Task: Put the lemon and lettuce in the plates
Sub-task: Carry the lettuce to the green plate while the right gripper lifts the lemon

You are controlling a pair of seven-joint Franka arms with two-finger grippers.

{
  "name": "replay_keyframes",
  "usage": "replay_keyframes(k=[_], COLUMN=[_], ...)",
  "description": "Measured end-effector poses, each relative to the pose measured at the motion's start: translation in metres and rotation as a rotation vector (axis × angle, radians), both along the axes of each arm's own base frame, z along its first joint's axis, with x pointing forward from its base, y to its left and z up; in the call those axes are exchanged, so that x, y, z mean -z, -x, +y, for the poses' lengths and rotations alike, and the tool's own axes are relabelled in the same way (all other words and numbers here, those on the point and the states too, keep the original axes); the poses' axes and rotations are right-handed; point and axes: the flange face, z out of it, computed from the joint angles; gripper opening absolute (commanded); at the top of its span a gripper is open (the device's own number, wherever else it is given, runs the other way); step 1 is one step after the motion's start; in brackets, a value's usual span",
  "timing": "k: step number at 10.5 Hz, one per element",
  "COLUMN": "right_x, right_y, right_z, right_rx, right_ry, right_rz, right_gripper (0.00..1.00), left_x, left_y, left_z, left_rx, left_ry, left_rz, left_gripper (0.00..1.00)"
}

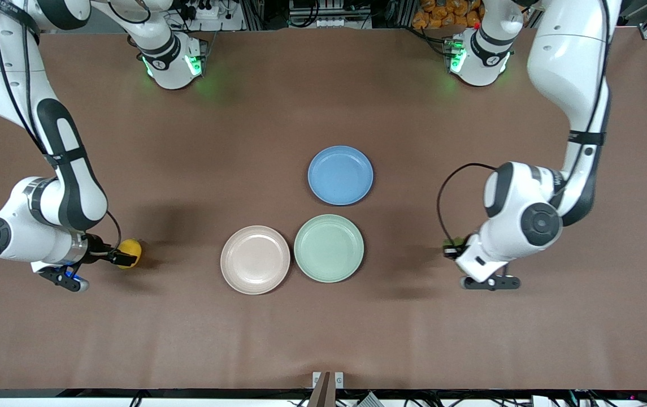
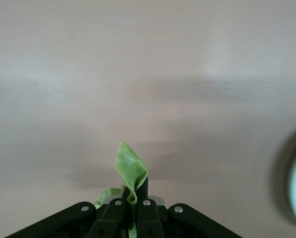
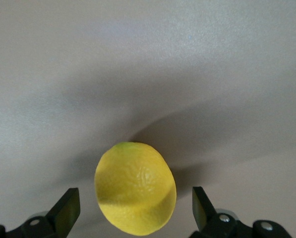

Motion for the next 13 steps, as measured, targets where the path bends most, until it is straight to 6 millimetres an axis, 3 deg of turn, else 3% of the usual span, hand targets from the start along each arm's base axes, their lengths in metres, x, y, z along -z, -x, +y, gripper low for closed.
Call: replay_keyframes(k=[3,5,7,8,10,11,13], right_x=[0.008,0.014,0.015,0.015,0.015,0.015,0.012], right_y=[0.004,0.007,0.008,0.008,0.008,0.008,0.006], right_z=[0.000,0.001,0.001,0.001,0.001,0.002,0.006], right_rx=[0.003,0.005,0.005,0.005,0.005,0.004,-0.003], right_ry=[0.003,0.006,0.007,0.006,0.007,0.007,0.007], right_rz=[-0.006,-0.015,-0.014,-0.015,-0.016,-0.019,-0.024], right_gripper=[1.00,1.00,1.00,0.84,0.35,0.21,0.18], left_x=[-0.013,-0.016,-0.006,0.001,0.009,0.011,0.018], left_y=[0.016,0.019,0.024,0.027,0.028,0.026,0.028], left_z=[-0.081,-0.118,-0.147,-0.158,-0.177,-0.185,-0.204], left_rx=[-0.074,-0.107,-0.126,-0.134,-0.172,-0.207,-0.270], left_ry=[0.081,0.175,0.228,0.240,0.286,0.320,0.377], left_rz=[0.006,-0.021,-0.059,-0.078,-0.097,-0.108,-0.130], left_gripper=[0.00,0.00,0.00,0.00,0.00,0.00,0.00])
